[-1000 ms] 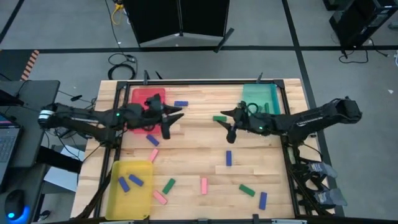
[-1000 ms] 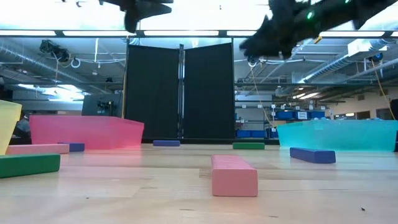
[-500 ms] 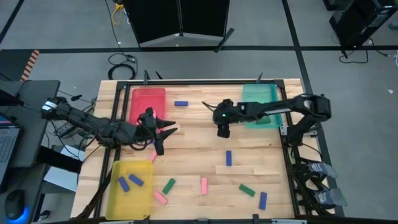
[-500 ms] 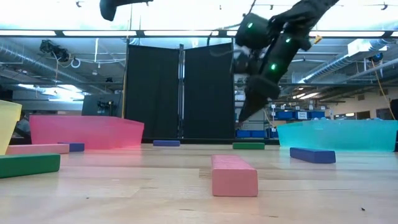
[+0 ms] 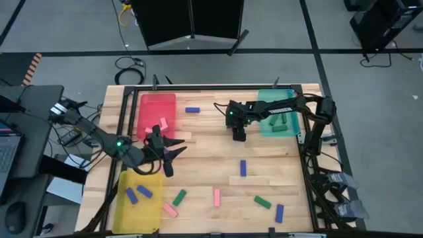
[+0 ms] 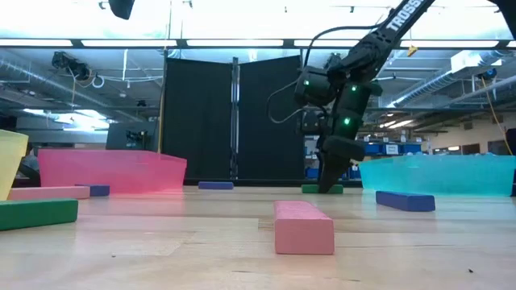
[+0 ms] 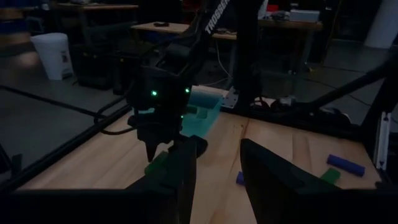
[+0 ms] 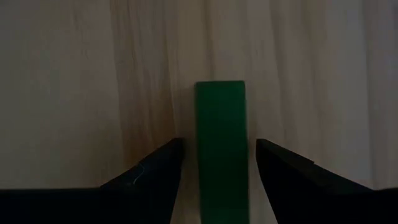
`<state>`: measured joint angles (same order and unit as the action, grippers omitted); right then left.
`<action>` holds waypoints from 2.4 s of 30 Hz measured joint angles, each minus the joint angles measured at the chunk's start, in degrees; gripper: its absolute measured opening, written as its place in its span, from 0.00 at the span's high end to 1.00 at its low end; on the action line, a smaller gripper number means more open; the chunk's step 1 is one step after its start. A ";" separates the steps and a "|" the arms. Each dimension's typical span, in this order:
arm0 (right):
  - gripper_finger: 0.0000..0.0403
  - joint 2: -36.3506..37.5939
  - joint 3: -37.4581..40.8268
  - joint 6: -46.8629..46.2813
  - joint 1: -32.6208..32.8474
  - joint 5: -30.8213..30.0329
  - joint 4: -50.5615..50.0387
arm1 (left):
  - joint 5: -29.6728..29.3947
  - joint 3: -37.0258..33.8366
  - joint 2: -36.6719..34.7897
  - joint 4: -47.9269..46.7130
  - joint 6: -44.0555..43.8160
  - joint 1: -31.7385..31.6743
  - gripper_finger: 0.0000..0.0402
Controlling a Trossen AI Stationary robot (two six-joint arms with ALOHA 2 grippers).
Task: Sort blocks
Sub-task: Put the green block into the blue bin, then put the pink block into the red bin
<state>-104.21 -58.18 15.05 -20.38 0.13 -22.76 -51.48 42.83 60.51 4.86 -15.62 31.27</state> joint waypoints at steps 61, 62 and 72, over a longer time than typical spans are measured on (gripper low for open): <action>0.06 46.56 21.36 -43.62 -6.81 -23.13 -19.99 | 29.44 24.43 36.56 -20.02 5.16 -11.16 0.58; 0.04 47.17 21.36 -43.13 -6.51 -21.72 -19.19 | 29.86 25.74 37.24 -21.03 8.37 -10.76 0.57; 0.14 53.06 21.34 -43.52 1.88 -16.68 -12.21 | 40.10 40.49 49.35 -32.87 38.44 -7.74 0.52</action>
<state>-51.16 -36.84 -28.47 -18.50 -16.54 -34.97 -11.38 83.32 109.86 -28.01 22.82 23.53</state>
